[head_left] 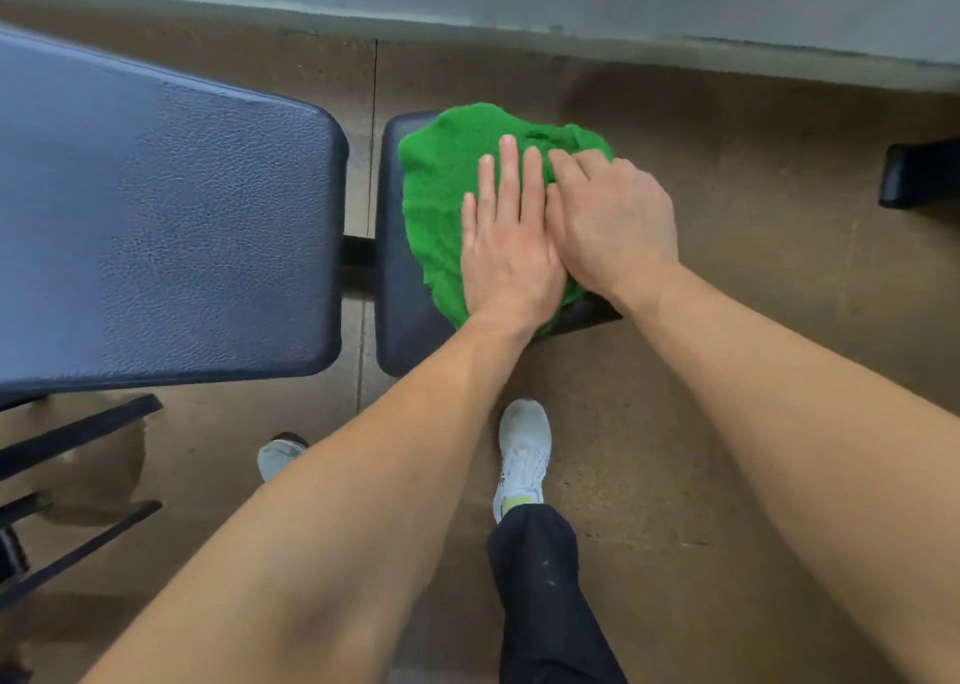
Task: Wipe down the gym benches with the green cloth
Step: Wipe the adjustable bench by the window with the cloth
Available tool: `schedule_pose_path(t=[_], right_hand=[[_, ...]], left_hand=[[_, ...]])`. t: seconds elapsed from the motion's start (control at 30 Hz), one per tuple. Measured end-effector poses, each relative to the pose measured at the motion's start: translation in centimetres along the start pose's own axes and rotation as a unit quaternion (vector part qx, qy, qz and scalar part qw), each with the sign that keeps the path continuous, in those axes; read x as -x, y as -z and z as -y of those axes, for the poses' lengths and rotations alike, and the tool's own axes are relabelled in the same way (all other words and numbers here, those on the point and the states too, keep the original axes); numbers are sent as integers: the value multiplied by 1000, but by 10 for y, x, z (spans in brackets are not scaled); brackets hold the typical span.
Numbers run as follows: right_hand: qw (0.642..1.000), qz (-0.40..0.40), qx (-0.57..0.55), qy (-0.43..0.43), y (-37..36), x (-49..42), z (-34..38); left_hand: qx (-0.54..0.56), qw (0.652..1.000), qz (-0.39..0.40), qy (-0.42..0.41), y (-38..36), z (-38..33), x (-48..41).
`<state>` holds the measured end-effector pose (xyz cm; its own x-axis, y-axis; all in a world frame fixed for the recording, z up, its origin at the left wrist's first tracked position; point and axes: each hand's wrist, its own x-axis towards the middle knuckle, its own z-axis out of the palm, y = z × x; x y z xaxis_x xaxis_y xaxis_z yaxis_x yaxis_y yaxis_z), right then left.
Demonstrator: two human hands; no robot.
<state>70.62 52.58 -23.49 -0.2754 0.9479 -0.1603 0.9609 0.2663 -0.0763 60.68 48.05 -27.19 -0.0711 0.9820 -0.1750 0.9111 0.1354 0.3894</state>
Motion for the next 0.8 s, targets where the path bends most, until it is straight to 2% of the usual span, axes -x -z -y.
schedule_pose_path(t=[0.1,0.17,0.23,0.33,0.43,0.53,0.6,0.7,0.8], right_hand=[[994,-27,-62,-81,6,37,-14],[973,-33,-167,-154,1,59,-16],[931,-51,-280,-229,-6,79,-8],[855,-96,-385,-334,-14,100,23],[778,-136,-439,-429,-20,105,62],[724,-167,-469,-478,-20,100,96],[695,-146,-488,-508,-21,98,112],[669,-67,-511,-535,-25,105,130],[662,8,-507,-553,-20,118,137]], left_hand=[[0,997,5,-76,0,-17,18],[-16,992,8,-121,0,-23,30],[-24,986,25,-163,0,-22,39],[-43,968,45,-242,3,-1,50],[-87,943,59,-317,7,29,60],[-133,932,60,-333,12,51,61],[-146,924,67,-348,14,65,59],[-178,892,99,-403,26,82,61],[-135,924,123,-336,55,80,72]])
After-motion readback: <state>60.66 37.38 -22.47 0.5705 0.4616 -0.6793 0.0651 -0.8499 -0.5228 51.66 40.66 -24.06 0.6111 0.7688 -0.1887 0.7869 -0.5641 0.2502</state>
